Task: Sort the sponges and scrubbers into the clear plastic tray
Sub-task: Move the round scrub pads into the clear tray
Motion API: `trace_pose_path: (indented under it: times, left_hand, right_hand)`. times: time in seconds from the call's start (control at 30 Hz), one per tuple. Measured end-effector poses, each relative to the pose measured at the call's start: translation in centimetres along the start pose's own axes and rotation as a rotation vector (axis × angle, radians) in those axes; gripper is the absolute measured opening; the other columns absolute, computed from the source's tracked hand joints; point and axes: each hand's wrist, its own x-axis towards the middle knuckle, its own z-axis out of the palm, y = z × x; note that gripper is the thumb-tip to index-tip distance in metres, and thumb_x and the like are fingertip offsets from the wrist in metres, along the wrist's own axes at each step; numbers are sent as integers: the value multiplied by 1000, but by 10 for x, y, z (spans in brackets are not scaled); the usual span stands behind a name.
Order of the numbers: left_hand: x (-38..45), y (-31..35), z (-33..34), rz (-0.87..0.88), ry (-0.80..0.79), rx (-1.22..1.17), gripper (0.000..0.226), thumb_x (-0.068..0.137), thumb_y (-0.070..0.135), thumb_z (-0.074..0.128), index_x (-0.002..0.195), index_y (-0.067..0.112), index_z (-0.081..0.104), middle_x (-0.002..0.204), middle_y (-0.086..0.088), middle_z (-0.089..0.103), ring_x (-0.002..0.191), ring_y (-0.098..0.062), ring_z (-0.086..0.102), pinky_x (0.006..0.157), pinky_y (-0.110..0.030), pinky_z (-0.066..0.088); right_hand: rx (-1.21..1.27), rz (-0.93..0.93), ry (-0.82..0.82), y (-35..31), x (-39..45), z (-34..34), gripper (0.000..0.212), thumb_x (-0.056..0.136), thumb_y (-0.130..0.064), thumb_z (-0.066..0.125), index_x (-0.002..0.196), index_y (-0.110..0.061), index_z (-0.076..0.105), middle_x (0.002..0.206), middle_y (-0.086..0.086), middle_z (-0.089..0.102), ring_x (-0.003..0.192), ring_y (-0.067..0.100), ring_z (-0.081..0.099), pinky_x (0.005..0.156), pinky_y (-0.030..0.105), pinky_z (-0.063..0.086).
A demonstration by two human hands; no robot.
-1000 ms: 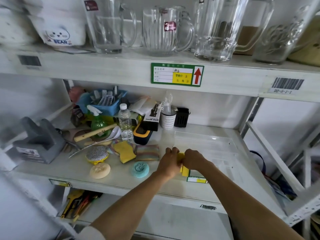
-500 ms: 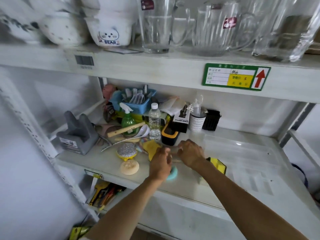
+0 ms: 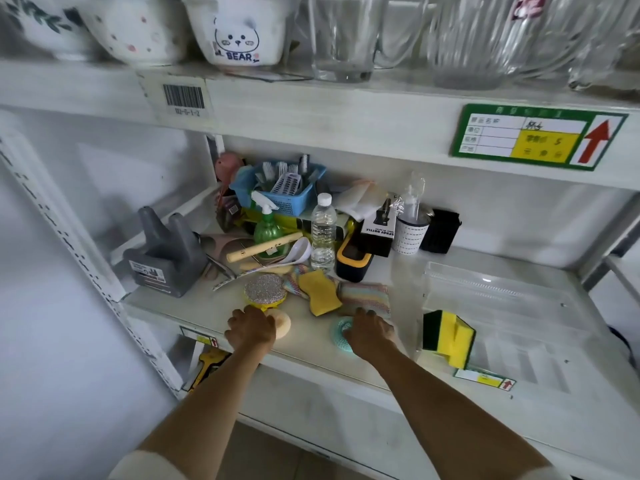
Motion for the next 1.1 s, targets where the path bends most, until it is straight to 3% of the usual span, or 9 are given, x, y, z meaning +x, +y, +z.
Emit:
trace_pose_path:
  times: [0.17, 0.33, 0.47, 0.67, 0.83, 0.9, 1.0, 1.1]
  left_hand:
    - [2, 5, 4, -16, -40, 75, 55, 85, 48, 60, 124, 10, 53, 130, -12, 55, 122, -30, 52, 100, -41, 42]
    - [1, 11, 2, -24, -91, -67, 72, 75, 44, 74, 130, 9, 44, 130, -15, 51, 120, -34, 55, 97, -43, 48]
    - [-7, 31, -1, 54, -107, -165, 73, 76, 41, 74, 129, 4, 40, 131, -18, 55, 121, -37, 56, 92, -44, 49]
    - [-42, 93, -3, 291, 37, -603, 55, 82, 29, 73, 123, 0, 52, 121, -22, 60, 111, -38, 59, 88, -40, 48]
    - [-75, 155, -9, 478, 42, -787, 51, 85, 30, 67, 122, -1, 50, 118, -23, 60, 108, -36, 58, 90, -36, 44]
    - [-86, 176, -6, 571, 13, -760, 53, 85, 38, 56, 124, 2, 49, 122, -20, 59, 111, -36, 57, 94, -39, 46]
    - [-111, 212, 0, 688, -12, -693, 45, 92, 30, 51, 127, 1, 49, 126, -19, 56, 117, -34, 54, 97, -35, 41]
    - [-136, 249, 12, 801, 1, -555, 37, 93, 22, 51, 126, 4, 51, 124, -19, 57, 115, -35, 55, 95, -37, 42]
  right_hand:
    - [-12, -56, -9, -3, 6, 2, 48, 92, -36, 57, 132, -13, 48, 131, 10, 48, 120, 29, 54, 95, 37, 46]
    - [65, -78, -32, 3, 8, -7, 63, 83, -34, 70, 137, -12, 44, 138, 14, 41, 121, 33, 53, 96, 37, 47]
    - [187, -141, 46, 8, 6, -18, 56, 84, -27, 68, 135, -15, 48, 131, 16, 48, 120, 34, 52, 95, 36, 45]
    - [493, -141, 334, 19, 0, -47, 38, 85, -30, 64, 113, -10, 49, 112, 14, 62, 101, 33, 62, 81, 43, 55]
    - [625, -105, 642, 64, -7, -80, 33, 88, -28, 59, 117, -13, 50, 113, 11, 62, 98, 32, 61, 73, 34, 46]
    - [641, -63, 742, 90, -10, -89, 32, 91, -28, 56, 120, -14, 51, 116, 9, 62, 99, 32, 61, 71, 32, 44]
    - [626, 30, 871, 136, -16, -97, 31, 92, -28, 56, 120, -14, 54, 118, 9, 61, 99, 34, 60, 72, 35, 47]
    - [575, 179, 877, 183, -24, -95, 28, 92, -29, 53, 118, -16, 53, 117, 8, 60, 96, 34, 61, 72, 37, 48]
